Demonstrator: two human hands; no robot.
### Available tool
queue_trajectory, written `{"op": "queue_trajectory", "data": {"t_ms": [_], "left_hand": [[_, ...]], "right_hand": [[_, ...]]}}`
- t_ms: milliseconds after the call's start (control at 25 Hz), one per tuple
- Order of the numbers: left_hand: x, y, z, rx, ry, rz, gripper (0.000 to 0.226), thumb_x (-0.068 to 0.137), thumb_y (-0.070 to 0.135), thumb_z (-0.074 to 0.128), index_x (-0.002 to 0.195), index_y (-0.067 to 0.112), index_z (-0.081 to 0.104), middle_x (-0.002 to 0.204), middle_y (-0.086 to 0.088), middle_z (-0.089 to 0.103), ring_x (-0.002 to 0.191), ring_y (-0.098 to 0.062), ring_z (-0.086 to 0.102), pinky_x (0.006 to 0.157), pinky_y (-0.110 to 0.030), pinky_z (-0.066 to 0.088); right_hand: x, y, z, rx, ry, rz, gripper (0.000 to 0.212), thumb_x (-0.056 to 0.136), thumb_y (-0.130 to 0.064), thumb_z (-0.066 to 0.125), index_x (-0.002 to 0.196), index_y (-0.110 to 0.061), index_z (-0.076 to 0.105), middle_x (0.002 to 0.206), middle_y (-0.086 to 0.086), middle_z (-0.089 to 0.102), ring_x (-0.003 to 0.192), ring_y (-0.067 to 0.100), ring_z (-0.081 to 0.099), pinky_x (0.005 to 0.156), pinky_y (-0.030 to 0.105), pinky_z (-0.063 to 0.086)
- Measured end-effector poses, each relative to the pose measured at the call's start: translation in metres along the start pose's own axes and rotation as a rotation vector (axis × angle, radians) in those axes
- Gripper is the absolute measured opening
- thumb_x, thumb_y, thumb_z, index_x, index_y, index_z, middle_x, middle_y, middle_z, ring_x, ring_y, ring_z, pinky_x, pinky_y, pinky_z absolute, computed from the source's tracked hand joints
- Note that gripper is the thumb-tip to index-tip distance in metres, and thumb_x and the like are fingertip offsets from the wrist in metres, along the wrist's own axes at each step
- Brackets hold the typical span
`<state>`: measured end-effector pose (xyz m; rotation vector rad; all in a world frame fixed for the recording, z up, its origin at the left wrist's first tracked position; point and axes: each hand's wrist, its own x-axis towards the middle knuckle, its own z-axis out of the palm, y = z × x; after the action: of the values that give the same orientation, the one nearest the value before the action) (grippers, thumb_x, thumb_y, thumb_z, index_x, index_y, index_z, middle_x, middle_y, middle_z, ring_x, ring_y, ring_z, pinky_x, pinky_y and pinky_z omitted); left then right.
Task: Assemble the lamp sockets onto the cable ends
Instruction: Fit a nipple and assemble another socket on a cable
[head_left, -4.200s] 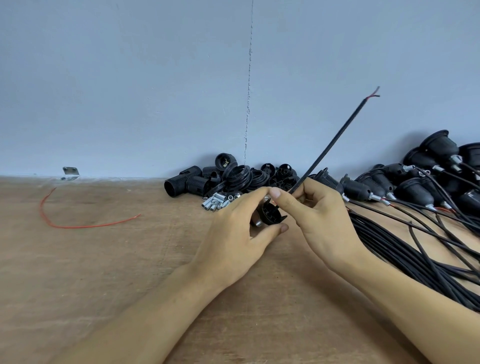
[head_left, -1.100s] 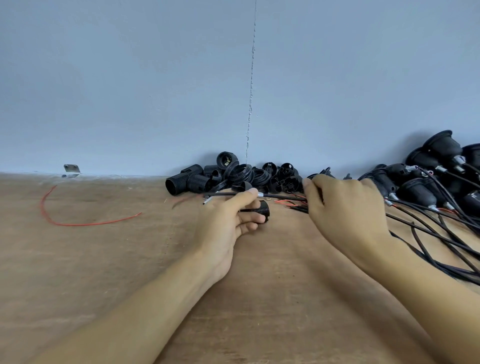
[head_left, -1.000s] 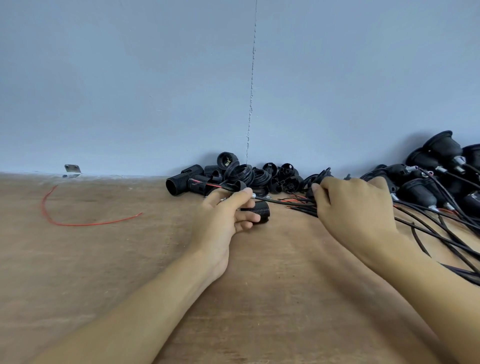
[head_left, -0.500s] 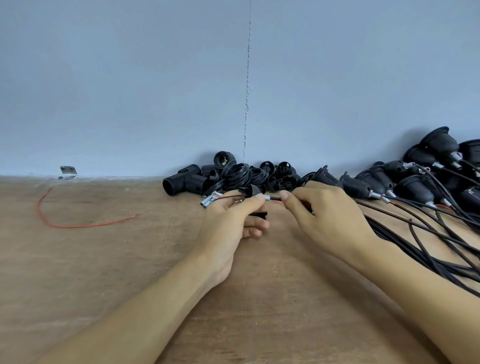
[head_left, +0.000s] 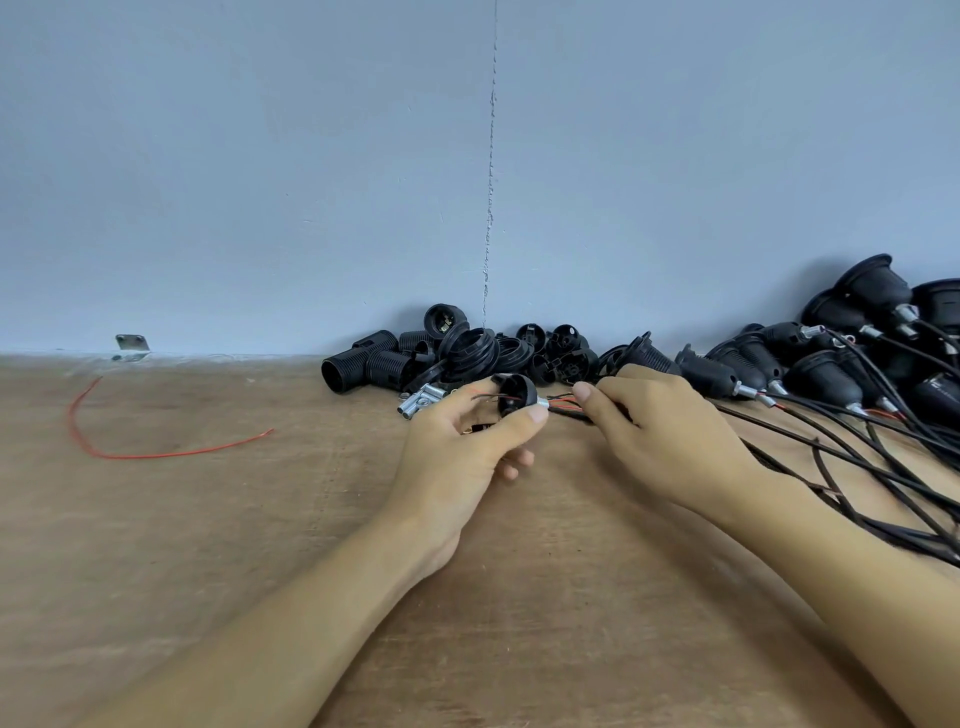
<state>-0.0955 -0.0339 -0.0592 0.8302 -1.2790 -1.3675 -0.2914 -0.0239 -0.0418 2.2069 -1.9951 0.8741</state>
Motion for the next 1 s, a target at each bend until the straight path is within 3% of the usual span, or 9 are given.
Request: {"op": "queue_trajectory", "data": {"t_ms": [120, 200, 280, 400, 520, 680, 840, 1000], "left_hand": [[-0.002, -0.002, 0.002, 0.121, -0.053, 0.048, 0.020, 0.081, 0.022, 0.085, 0.095, 0.035, 0.079, 0.082, 0.010, 0.074, 0.058, -0.008, 0.060, 0.055, -0.017, 0.047], [-0.004, -0.003, 0.003, 0.178, -0.076, 0.058, 0.028, 0.075, 0.026, 0.086, 0.099, 0.038, 0.076, 0.089, 0.010, 0.077, 0.057, -0.004, 0.058, 0.055, -0.015, 0.045], [-0.005, -0.005, 0.005, 0.260, -0.049, 0.065, 0.034, 0.067, 0.033, 0.081, 0.098, 0.039, 0.071, 0.090, 0.013, 0.077, 0.059, -0.002, 0.057, 0.062, -0.020, 0.047], [-0.004, -0.006, 0.005, 0.431, 0.003, 0.103, 0.045, 0.061, 0.040, 0.084, 0.102, 0.037, 0.064, 0.089, 0.016, 0.076, 0.058, 0.003, 0.052, 0.067, -0.024, 0.045], [0.000, -0.006, -0.003, 0.743, 0.095, 0.235, 0.054, 0.066, 0.040, 0.090, 0.110, 0.040, 0.058, 0.088, 0.017, 0.066, 0.071, 0.005, 0.054, 0.066, -0.014, 0.039], [0.007, -0.005, -0.017, 0.973, 0.224, 0.468, 0.042, 0.076, 0.018, 0.079, 0.113, 0.029, 0.061, 0.101, 0.015, 0.051, 0.090, -0.001, 0.049, 0.077, -0.024, 0.043], [0.013, -0.009, -0.020, 1.138, 0.116, 0.497, 0.053, 0.082, 0.023, 0.077, 0.133, 0.025, 0.062, 0.129, 0.011, 0.056, 0.111, -0.014, 0.046, 0.096, -0.026, 0.040], [0.014, -0.010, -0.023, 1.155, 0.036, 0.486, 0.041, 0.086, 0.026, 0.075, 0.125, 0.033, 0.067, 0.116, 0.015, 0.066, 0.104, -0.016, 0.045, 0.095, -0.032, 0.042]], "right_hand": [[-0.003, -0.009, -0.002, 0.284, 0.063, -0.065, 0.034, 0.097, -0.057, 0.045, 0.104, -0.032, 0.066, 0.098, -0.012, 0.063, 0.090, 0.006, 0.061, 0.077, 0.026, 0.048], [-0.006, -0.019, 0.000, 0.435, 0.028, -0.162, 0.033, 0.096, -0.051, 0.055, 0.120, -0.031, 0.065, 0.110, -0.013, 0.064, 0.102, 0.005, 0.062, 0.083, 0.017, 0.049], [-0.009, -0.027, 0.006, 0.434, 0.003, -0.245, 0.024, 0.096, -0.036, 0.063, 0.117, -0.029, 0.069, 0.110, -0.013, 0.066, 0.106, 0.005, 0.062, 0.085, 0.015, 0.048], [-0.011, -0.028, 0.012, 0.442, 0.077, -0.208, 0.019, 0.096, -0.018, 0.064, 0.111, -0.024, 0.075, 0.105, -0.009, 0.069, 0.102, 0.004, 0.062, 0.084, 0.017, 0.047], [-0.010, -0.023, 0.011, 0.448, 0.076, -0.083, 0.019, 0.097, -0.018, 0.063, 0.108, -0.027, 0.075, 0.103, -0.011, 0.070, 0.097, 0.001, 0.062, 0.083, 0.018, 0.048], [-0.010, -0.018, 0.013, 0.407, -0.007, -0.033, 0.021, 0.098, -0.025, 0.061, 0.112, -0.030, 0.075, 0.107, -0.017, 0.070, 0.099, -0.004, 0.061, 0.084, 0.013, 0.046], [-0.011, -0.019, 0.013, 0.356, -0.055, -0.086, 0.021, 0.090, -0.027, 0.070, 0.111, -0.032, 0.074, 0.107, -0.016, 0.067, 0.103, 0.000, 0.059, 0.086, 0.014, 0.045], [-0.012, -0.017, 0.013, 0.284, -0.081, -0.114, 0.014, 0.085, -0.024, 0.077, 0.096, -0.032, 0.074, 0.105, -0.014, 0.063, 0.100, 0.000, 0.057, 0.088, 0.014, 0.042]]}}
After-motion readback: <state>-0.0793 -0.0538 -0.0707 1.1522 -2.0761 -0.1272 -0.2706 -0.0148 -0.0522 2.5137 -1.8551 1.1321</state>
